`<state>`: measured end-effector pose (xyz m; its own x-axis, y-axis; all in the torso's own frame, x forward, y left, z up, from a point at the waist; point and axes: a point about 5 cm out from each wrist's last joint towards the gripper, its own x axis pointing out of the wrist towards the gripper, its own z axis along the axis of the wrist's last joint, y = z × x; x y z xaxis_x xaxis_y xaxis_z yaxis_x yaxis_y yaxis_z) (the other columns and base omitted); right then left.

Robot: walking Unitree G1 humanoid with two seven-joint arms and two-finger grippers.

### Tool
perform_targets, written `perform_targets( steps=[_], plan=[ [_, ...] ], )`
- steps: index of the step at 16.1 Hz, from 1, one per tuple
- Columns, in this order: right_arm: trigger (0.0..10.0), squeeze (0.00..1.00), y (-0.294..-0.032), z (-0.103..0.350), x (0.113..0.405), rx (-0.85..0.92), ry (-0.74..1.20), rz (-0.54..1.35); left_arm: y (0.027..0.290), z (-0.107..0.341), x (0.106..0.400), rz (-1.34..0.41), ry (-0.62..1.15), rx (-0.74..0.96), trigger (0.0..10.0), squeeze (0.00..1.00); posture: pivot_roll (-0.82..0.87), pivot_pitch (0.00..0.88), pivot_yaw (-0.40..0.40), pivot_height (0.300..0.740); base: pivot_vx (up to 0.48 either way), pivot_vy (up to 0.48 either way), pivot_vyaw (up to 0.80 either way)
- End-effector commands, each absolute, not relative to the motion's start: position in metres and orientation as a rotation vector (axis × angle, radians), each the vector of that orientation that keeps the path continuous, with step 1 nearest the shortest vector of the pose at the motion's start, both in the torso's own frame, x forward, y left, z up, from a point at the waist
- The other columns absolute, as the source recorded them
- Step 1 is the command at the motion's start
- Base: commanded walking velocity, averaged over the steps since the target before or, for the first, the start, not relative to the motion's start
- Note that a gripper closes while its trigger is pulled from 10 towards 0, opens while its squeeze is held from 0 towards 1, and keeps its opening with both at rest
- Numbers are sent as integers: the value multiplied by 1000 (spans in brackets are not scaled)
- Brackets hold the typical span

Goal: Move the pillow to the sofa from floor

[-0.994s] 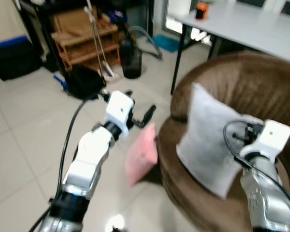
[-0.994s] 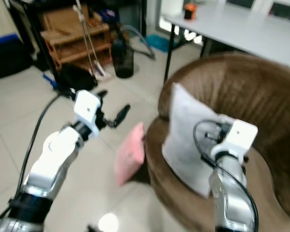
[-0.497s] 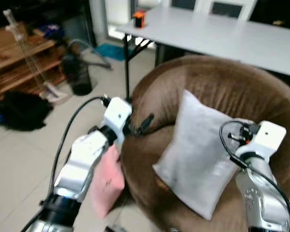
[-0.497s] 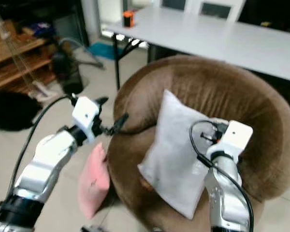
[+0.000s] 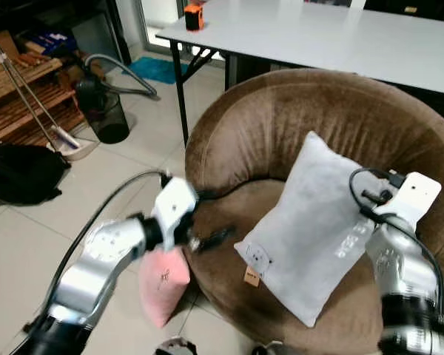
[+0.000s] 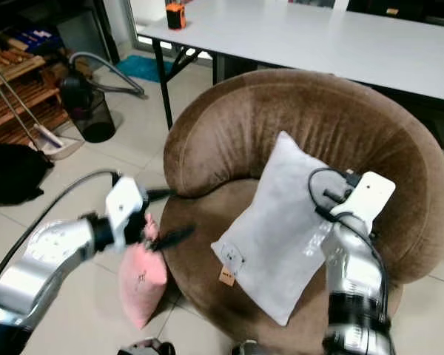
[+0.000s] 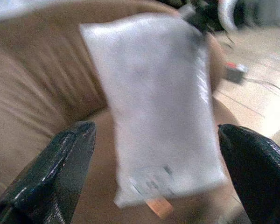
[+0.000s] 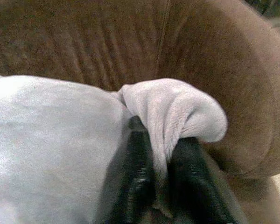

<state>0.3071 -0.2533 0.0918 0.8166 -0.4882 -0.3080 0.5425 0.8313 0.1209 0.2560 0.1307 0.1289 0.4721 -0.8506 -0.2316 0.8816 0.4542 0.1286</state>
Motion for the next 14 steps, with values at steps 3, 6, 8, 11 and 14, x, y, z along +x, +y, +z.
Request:
perform_targets(
  steps=[3,6,8,11,14],
  plan=[
    [10000,1000,-264,100,332,251,237,-561,129,136,251,-1110,131,242,10000,0,17,125,5,736,0,0,0],
    [10000,906,-285,127,346,135,135,-700,133,142,257,-1017,68,237,10000,0,22,130,4,736,0,0,0],
    [10000,0,-293,141,349,122,64,-666,134,141,266,-896,56,228,10000,0,5,128,5,736,0,0,0],
    [10000,0,-274,144,324,117,-26,-442,133,134,274,-720,28,239,10000,0,-27,105,1,736,0,0,0],
    [10000,0,-245,128,279,92,6,-371,135,129,276,-655,46,256,10000,0,-58,77,8,736,0,228,0]
  ],
)
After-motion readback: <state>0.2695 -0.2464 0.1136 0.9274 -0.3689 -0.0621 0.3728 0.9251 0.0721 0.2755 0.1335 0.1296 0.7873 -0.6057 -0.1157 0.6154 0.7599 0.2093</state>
